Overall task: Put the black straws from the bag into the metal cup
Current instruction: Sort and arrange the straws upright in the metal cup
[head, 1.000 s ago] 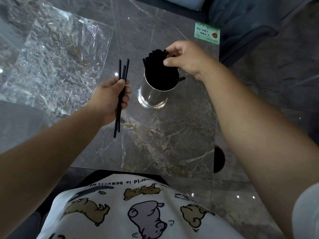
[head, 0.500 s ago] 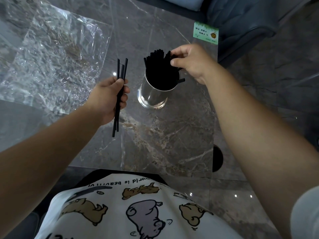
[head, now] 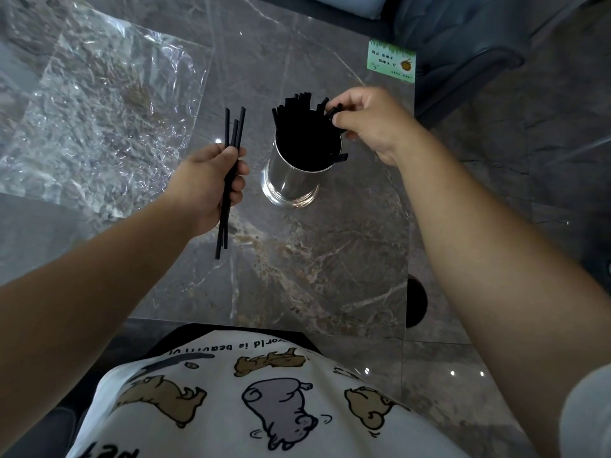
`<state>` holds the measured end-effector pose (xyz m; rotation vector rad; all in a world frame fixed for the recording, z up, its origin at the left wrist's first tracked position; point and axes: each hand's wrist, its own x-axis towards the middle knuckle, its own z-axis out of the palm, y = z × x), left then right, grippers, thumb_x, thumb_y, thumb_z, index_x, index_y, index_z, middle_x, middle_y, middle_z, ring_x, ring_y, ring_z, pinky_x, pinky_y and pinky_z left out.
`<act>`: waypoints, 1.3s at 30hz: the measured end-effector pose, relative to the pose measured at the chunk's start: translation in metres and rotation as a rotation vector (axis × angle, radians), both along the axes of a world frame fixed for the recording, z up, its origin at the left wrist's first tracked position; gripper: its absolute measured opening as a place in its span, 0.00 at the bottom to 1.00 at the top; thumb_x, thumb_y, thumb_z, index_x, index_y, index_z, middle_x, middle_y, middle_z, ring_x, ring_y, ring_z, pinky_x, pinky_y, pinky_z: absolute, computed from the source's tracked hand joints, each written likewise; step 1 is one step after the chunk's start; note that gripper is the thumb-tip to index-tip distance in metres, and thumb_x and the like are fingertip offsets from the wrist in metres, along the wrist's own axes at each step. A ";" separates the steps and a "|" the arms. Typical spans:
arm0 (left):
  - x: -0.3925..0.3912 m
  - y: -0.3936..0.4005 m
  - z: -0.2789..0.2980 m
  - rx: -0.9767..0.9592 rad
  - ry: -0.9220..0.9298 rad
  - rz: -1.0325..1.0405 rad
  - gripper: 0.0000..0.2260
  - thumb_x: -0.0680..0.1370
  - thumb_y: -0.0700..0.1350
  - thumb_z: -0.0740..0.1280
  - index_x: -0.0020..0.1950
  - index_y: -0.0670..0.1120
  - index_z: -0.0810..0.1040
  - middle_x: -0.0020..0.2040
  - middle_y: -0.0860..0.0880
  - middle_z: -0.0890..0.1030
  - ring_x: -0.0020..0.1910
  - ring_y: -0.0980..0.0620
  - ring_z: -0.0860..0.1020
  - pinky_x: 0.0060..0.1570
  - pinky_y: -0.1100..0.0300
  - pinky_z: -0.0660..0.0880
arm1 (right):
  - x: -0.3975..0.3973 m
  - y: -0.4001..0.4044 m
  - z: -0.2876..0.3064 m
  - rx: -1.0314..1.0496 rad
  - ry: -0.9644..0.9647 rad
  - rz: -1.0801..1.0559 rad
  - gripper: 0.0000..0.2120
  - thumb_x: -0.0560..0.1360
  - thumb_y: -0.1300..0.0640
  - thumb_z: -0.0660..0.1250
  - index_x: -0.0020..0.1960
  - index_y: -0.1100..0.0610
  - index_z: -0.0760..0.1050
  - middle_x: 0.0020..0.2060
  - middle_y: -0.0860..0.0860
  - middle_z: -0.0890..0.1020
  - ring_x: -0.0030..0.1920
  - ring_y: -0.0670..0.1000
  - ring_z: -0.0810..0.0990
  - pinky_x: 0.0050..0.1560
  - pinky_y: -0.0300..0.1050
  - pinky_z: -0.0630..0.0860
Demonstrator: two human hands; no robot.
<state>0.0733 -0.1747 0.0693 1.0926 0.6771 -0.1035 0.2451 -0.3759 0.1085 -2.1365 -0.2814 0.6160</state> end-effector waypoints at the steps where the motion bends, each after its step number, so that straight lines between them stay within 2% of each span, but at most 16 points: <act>1: 0.000 -0.001 0.000 -0.001 -0.001 0.001 0.07 0.82 0.44 0.59 0.52 0.44 0.76 0.34 0.51 0.77 0.29 0.55 0.71 0.30 0.63 0.67 | 0.000 0.001 0.001 0.005 0.008 0.011 0.09 0.70 0.61 0.70 0.43 0.46 0.81 0.41 0.46 0.85 0.43 0.45 0.83 0.42 0.39 0.76; 8: 0.000 -0.003 0.001 -0.008 -0.010 0.000 0.07 0.83 0.43 0.59 0.52 0.44 0.76 0.34 0.51 0.77 0.29 0.55 0.71 0.29 0.63 0.67 | 0.002 0.003 0.003 0.013 0.051 0.083 0.12 0.69 0.64 0.72 0.47 0.49 0.79 0.45 0.53 0.83 0.46 0.49 0.82 0.52 0.46 0.80; 12: -0.003 0.000 -0.002 -0.014 -0.021 0.000 0.07 0.82 0.44 0.59 0.51 0.45 0.76 0.34 0.51 0.77 0.29 0.55 0.71 0.29 0.63 0.67 | 0.000 -0.004 0.003 0.080 0.117 0.052 0.13 0.71 0.67 0.69 0.49 0.50 0.80 0.45 0.50 0.84 0.45 0.47 0.83 0.47 0.41 0.79; 16: -0.005 0.002 -0.005 -0.016 -0.022 -0.010 0.07 0.82 0.44 0.59 0.51 0.45 0.76 0.34 0.52 0.78 0.29 0.55 0.71 0.29 0.63 0.68 | 0.000 -0.017 0.003 0.145 0.179 -0.059 0.13 0.75 0.66 0.64 0.54 0.51 0.78 0.51 0.50 0.83 0.51 0.47 0.82 0.48 0.41 0.78; 19: -0.006 0.001 -0.007 -0.010 -0.023 -0.013 0.07 0.82 0.44 0.59 0.52 0.45 0.76 0.34 0.52 0.78 0.29 0.55 0.71 0.29 0.63 0.68 | 0.002 -0.022 0.011 0.230 0.182 -0.202 0.13 0.76 0.65 0.61 0.55 0.54 0.79 0.49 0.50 0.85 0.48 0.47 0.83 0.45 0.40 0.79; 22: -0.006 -0.003 -0.006 -0.012 -0.020 -0.013 0.07 0.82 0.44 0.59 0.51 0.45 0.76 0.34 0.52 0.77 0.29 0.55 0.71 0.28 0.63 0.67 | 0.003 -0.019 0.016 0.200 0.128 -0.249 0.10 0.76 0.63 0.62 0.54 0.55 0.79 0.47 0.51 0.85 0.44 0.47 0.83 0.45 0.40 0.78; 26: -0.005 -0.007 -0.004 -0.020 -0.017 -0.012 0.07 0.82 0.43 0.59 0.51 0.44 0.75 0.33 0.52 0.77 0.29 0.55 0.70 0.29 0.63 0.66 | 0.001 -0.001 0.017 0.048 0.027 -0.093 0.08 0.75 0.53 0.66 0.54 0.50 0.78 0.49 0.47 0.82 0.47 0.44 0.81 0.50 0.41 0.77; 29: -0.005 -0.007 -0.003 -0.020 -0.018 -0.015 0.07 0.82 0.43 0.59 0.51 0.45 0.75 0.33 0.52 0.77 0.29 0.55 0.70 0.29 0.63 0.66 | 0.001 0.013 0.017 -0.049 0.010 0.097 0.22 0.73 0.51 0.71 0.66 0.50 0.73 0.53 0.42 0.80 0.53 0.40 0.79 0.58 0.40 0.74; 31: -0.005 -0.007 -0.002 -0.022 -0.019 -0.016 0.07 0.82 0.43 0.59 0.51 0.45 0.75 0.33 0.52 0.77 0.29 0.55 0.70 0.29 0.63 0.66 | 0.001 0.021 0.016 -0.132 -0.015 0.191 0.25 0.72 0.53 0.71 0.68 0.48 0.71 0.58 0.45 0.79 0.58 0.43 0.78 0.64 0.45 0.73; 33: -0.006 -0.005 -0.002 -0.023 -0.020 -0.012 0.07 0.82 0.43 0.58 0.51 0.44 0.75 0.34 0.52 0.77 0.29 0.55 0.70 0.29 0.63 0.66 | 0.001 0.027 0.016 -0.195 -0.059 0.236 0.22 0.72 0.56 0.71 0.65 0.46 0.74 0.58 0.47 0.80 0.57 0.45 0.79 0.64 0.49 0.74; 35: -0.007 -0.003 -0.001 -0.020 -0.020 -0.006 0.07 0.82 0.43 0.58 0.51 0.45 0.75 0.34 0.51 0.77 0.29 0.55 0.71 0.29 0.63 0.67 | 0.002 0.027 0.016 -0.216 -0.095 0.231 0.17 0.72 0.58 0.70 0.60 0.48 0.78 0.54 0.48 0.82 0.54 0.47 0.81 0.61 0.50 0.76; 37: -0.008 0.001 -0.001 -0.020 -0.021 0.004 0.07 0.82 0.44 0.59 0.51 0.45 0.75 0.34 0.51 0.77 0.29 0.55 0.71 0.29 0.63 0.67 | 0.002 0.023 0.016 -0.207 -0.097 0.213 0.13 0.72 0.61 0.70 0.56 0.50 0.80 0.49 0.47 0.83 0.51 0.47 0.82 0.58 0.48 0.78; 39: -0.010 0.004 -0.002 -0.019 -0.023 0.011 0.07 0.82 0.43 0.59 0.51 0.45 0.75 0.35 0.51 0.77 0.29 0.55 0.71 0.29 0.63 0.67 | 0.001 0.017 0.016 -0.178 -0.077 0.193 0.10 0.73 0.64 0.69 0.50 0.51 0.80 0.43 0.47 0.82 0.45 0.45 0.82 0.51 0.44 0.79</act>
